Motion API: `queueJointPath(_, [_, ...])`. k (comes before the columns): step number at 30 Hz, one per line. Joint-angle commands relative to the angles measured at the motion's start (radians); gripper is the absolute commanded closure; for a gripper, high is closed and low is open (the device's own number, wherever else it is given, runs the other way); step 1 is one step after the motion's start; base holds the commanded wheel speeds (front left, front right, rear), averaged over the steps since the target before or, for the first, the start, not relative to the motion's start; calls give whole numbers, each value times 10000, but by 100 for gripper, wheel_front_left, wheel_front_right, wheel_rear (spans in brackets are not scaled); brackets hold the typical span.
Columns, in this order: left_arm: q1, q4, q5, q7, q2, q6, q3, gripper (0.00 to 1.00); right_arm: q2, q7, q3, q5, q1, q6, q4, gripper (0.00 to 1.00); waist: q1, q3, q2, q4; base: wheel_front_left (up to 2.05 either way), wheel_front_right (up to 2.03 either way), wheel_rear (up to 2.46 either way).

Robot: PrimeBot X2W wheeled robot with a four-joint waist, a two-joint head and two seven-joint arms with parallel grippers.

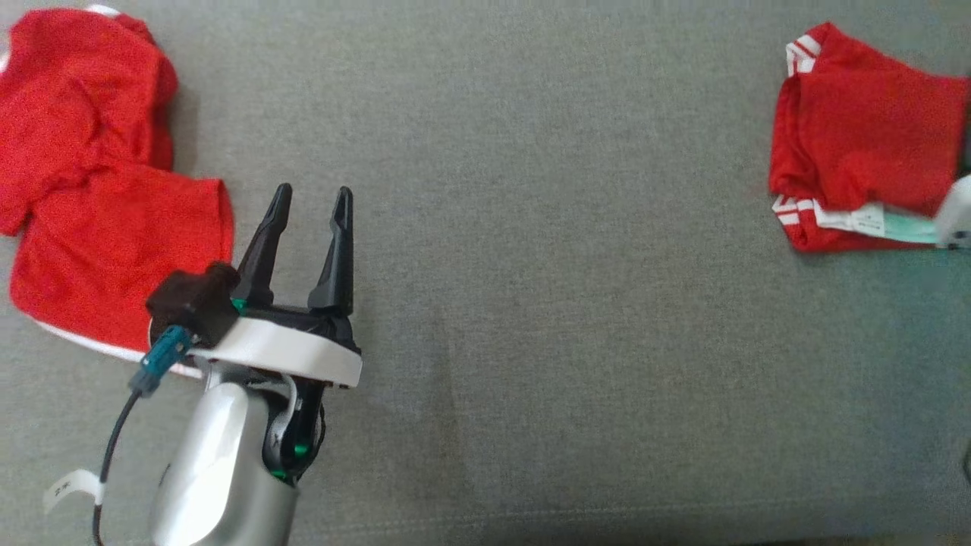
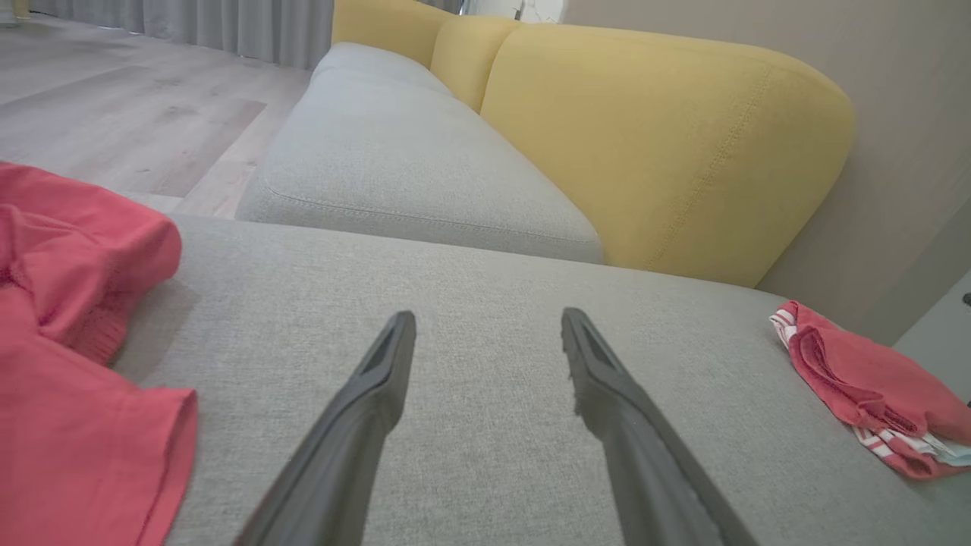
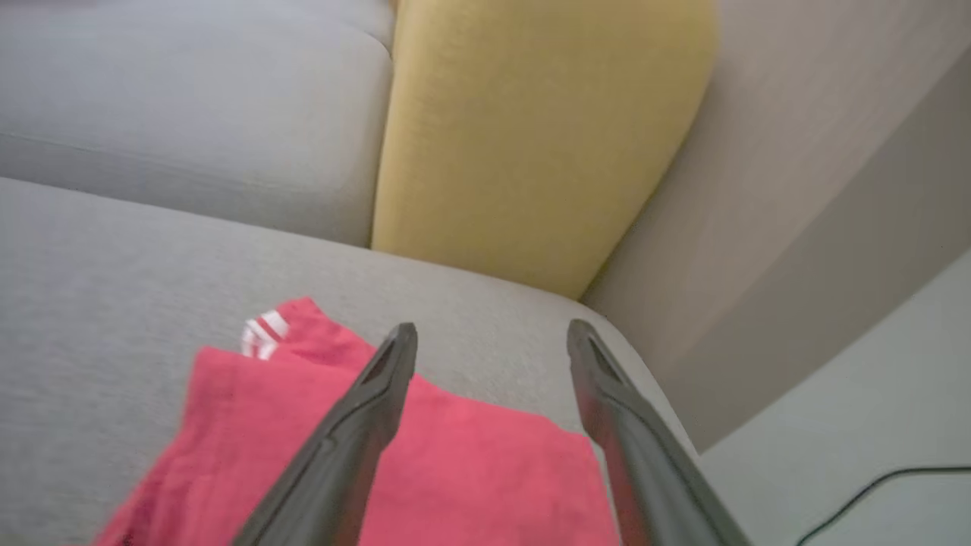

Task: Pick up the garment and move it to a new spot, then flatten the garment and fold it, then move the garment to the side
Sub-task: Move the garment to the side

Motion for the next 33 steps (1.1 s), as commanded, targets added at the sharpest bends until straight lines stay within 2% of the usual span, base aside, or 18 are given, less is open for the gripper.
queueJointPath(1, [-104, -289, -120, -51, 89, 78, 328, 0, 60, -246, 459, 187, -82, 19, -414, 0, 0, -353, 0, 158, 0, 0, 0])
queueJointPath(10, [471, -305, -311, -51, 89, 285, 544, 0, 1156, -1178, 2539, 1385, 361, 19, -660, 0, 0, -1517, 0, 543, 0, 0, 0])
queueJointPath(17, [892, -327, -310, -51, 89, 330, 616, 0, 1882, -1959, 3296, 2022, 1254, 19, -845, 0, 0, -2122, 0, 713, 0, 0, 0])
queueJointPath(24, [1538, -358, 17, -51, 89, 398, 508, 0, 2398, -2487, 3414, 2114, 2738, 19, -935, 0, 0, -2589, 0, 719, 0, 0, 0])
queueJointPath(33, [2038, -430, 166, -51, 89, 569, 635, 0, 2448, -2647, 3643, 2840, 3977, 19, -1196, 0, 0, -2782, 0, 567, 0, 0, 0])
